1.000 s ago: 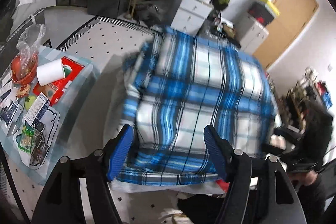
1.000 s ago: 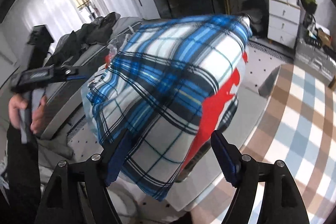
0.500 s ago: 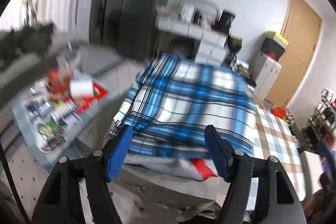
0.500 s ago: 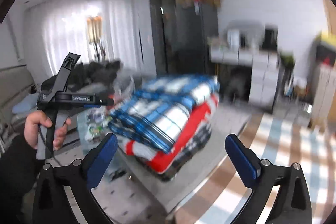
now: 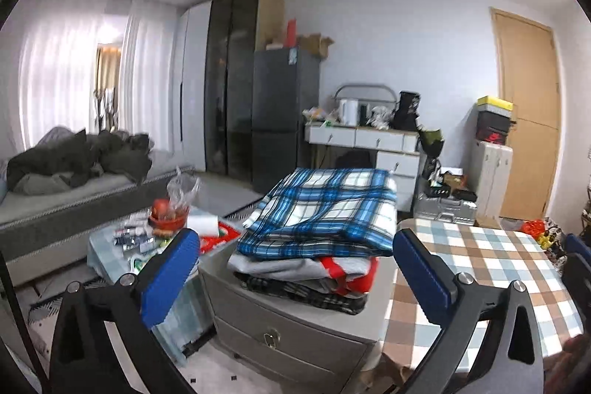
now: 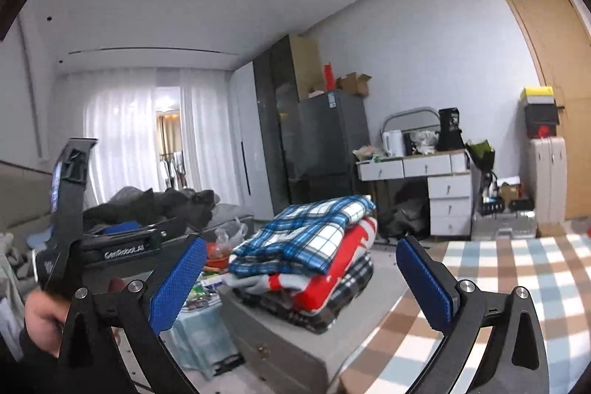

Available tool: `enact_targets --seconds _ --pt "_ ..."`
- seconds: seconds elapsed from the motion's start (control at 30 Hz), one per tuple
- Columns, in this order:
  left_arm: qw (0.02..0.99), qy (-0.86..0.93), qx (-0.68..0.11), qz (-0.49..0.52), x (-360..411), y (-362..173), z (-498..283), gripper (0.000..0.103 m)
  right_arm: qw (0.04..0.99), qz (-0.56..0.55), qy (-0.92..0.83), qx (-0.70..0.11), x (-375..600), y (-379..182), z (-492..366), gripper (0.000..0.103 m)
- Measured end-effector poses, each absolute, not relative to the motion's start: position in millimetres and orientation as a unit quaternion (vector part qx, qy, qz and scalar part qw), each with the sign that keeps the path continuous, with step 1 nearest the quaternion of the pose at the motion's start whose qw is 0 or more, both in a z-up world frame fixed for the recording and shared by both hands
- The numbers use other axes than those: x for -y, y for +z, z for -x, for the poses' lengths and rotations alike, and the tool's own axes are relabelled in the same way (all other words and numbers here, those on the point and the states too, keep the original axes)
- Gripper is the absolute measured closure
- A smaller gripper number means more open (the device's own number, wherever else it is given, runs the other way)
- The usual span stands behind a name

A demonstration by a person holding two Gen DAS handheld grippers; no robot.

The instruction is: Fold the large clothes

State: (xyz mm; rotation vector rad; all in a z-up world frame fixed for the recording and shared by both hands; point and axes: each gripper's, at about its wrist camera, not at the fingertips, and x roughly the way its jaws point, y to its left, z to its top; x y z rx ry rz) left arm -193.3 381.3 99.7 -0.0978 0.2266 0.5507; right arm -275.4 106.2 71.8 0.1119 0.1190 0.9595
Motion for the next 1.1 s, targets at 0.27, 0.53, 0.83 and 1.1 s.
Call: enact_targets --seconds 0.27,0.53,0.83,1.1 --pt "0.963 0.252 -0.088 0.027 -373.7 97.5 198.2 0.001 0.888 -0.051 0.452 -0.071 -100.0 65.3 287.3 0.000" --pt "0.965 0.244 -0.098 0.012 -366.2 90.5 189.9 0.001 0.890 -0.066 0.447 -0.067 -88.5 62.2 293.0 0.000" --pt "0.964 0.243 -0.107 0.012 -348.3 74.0 200.0 0.001 0.890 -0.065 0.445 -0.069 -88.6 60.1 293.3 0.000" --pt "0.965 0.238 -0.109 0.009 -341.4 76.0 203.4 0.001 0.891 -0.057 0.448 -0.056 -85.9 61.6 298.7 0.000"
